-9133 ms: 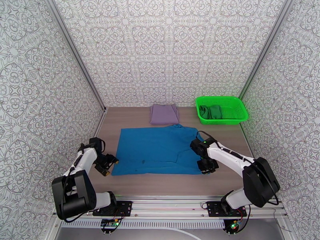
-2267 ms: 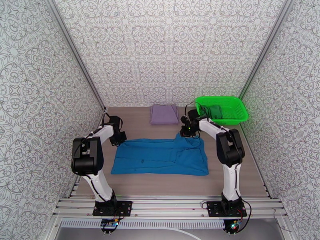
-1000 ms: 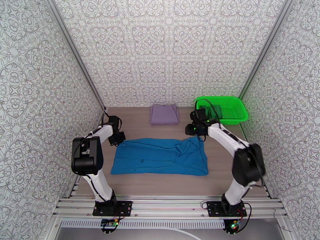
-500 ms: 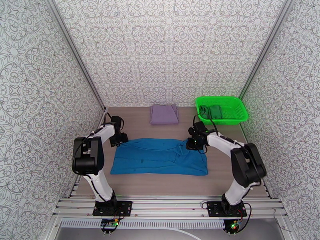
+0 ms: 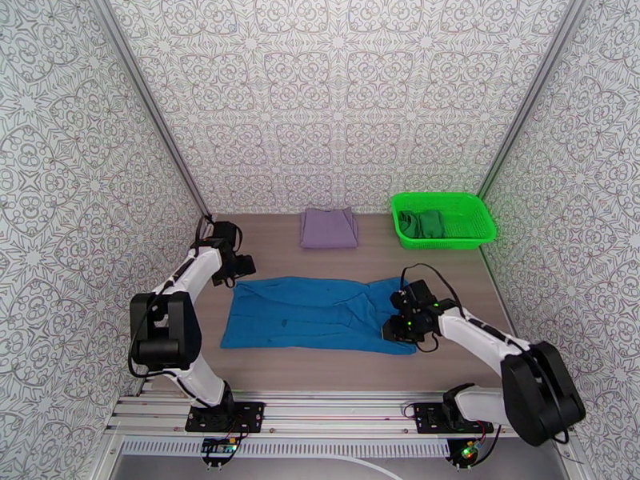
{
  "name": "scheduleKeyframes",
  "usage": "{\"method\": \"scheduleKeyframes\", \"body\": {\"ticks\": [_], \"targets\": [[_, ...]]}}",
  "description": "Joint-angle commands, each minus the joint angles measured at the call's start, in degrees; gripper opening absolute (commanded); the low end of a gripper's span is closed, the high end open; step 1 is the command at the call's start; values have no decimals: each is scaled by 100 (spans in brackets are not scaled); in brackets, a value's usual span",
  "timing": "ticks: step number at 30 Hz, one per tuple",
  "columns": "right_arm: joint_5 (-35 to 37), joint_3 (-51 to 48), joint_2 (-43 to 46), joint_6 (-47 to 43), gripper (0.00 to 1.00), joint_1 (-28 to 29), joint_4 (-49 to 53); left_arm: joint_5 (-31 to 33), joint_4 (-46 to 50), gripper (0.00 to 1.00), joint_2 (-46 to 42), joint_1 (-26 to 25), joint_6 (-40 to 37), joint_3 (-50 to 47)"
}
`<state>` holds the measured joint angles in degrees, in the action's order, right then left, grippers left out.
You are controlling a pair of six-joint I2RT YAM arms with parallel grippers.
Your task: Fold and stack the mixed laundry pile
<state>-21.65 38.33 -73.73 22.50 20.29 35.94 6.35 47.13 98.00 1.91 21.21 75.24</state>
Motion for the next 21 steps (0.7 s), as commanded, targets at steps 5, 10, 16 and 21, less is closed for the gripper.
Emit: {"method": "scheduleKeyframes", "body": {"ticks": [5, 10, 16, 21], "targets": [[270, 1481, -503, -92, 33, 27, -171, 25, 174, 45, -3, -78, 164, 78], [367, 2451, -2110, -290, 18, 10, -534, -19, 85, 27, 44, -93, 208, 1], [-461, 2652, -3118, -102, 17, 119, -1075, 32, 122, 29, 40, -90, 164, 28], [-890, 2011, -2647, 37, 13, 400, -1276, 33, 138, 29, 48, -86, 176, 67]]}}
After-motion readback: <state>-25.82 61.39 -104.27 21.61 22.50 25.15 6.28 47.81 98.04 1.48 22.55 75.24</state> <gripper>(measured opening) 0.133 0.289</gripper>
